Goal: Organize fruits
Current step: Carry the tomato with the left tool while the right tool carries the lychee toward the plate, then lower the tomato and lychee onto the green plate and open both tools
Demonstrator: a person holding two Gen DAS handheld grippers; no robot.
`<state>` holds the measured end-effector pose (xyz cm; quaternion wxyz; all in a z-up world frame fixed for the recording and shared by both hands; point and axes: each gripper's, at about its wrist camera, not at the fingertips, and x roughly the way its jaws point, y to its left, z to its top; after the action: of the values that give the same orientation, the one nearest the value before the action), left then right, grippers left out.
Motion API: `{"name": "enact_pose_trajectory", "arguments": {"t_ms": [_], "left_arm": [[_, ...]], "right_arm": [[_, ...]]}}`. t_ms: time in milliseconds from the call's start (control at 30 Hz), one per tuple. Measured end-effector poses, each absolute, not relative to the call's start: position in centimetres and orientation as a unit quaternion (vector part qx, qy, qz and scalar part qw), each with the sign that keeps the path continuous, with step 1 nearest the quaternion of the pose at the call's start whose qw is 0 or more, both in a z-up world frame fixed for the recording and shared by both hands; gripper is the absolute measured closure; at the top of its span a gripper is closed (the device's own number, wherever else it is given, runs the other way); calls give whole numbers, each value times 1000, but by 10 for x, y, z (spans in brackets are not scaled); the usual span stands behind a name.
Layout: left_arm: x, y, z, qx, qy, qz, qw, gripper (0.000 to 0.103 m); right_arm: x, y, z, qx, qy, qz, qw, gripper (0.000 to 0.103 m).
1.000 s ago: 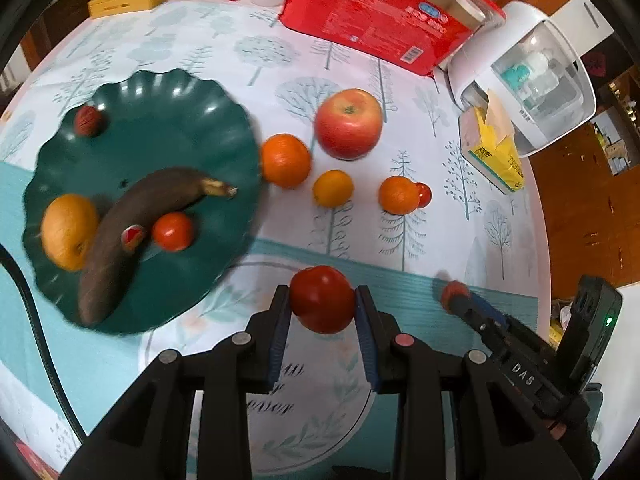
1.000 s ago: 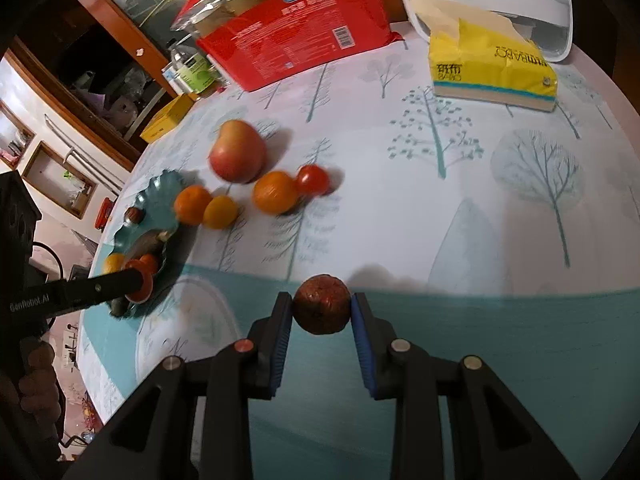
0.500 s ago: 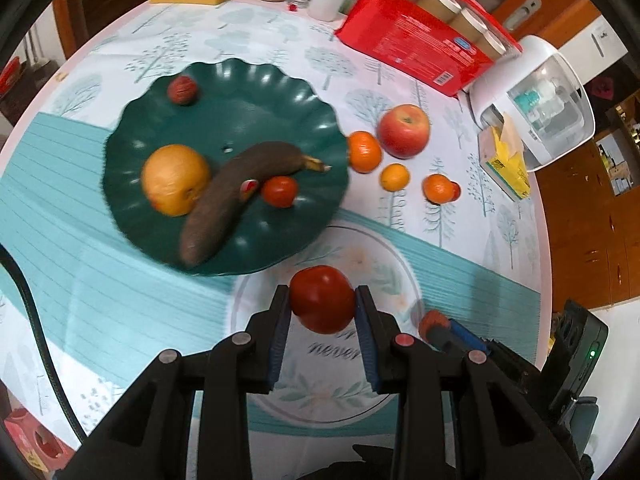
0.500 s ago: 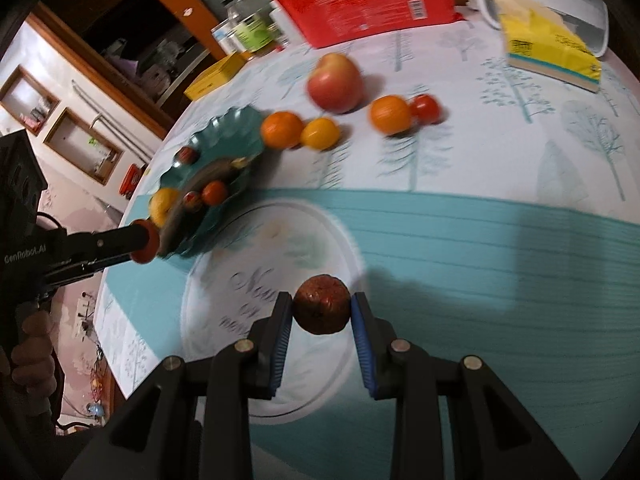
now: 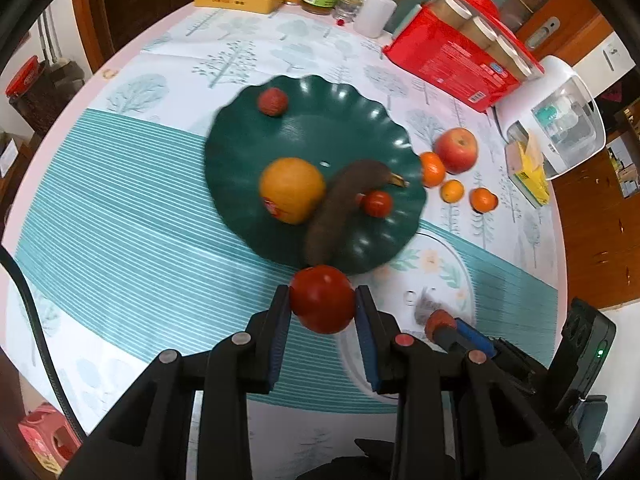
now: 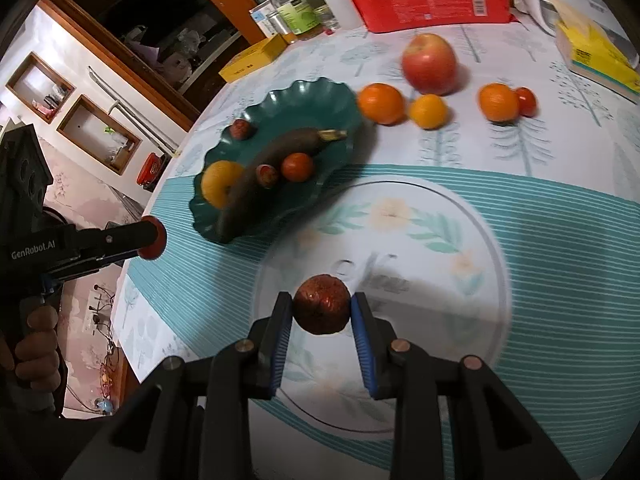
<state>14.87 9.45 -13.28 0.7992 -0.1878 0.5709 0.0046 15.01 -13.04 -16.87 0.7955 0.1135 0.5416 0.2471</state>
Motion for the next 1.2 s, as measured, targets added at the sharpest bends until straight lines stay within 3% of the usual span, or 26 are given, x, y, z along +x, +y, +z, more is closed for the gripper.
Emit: {"name": "enact_pose_trajectory", "arguments": {"t_ms": [567, 1200], "left_arm": [[182, 172, -128, -127, 569, -14, 812, 73], [243, 187, -161, -116, 563, -114, 810, 72]], "right_arm": [[173, -46, -151, 111, 510, 237, 820, 73], [244, 12, -150, 93, 488, 202, 844, 73]]}}
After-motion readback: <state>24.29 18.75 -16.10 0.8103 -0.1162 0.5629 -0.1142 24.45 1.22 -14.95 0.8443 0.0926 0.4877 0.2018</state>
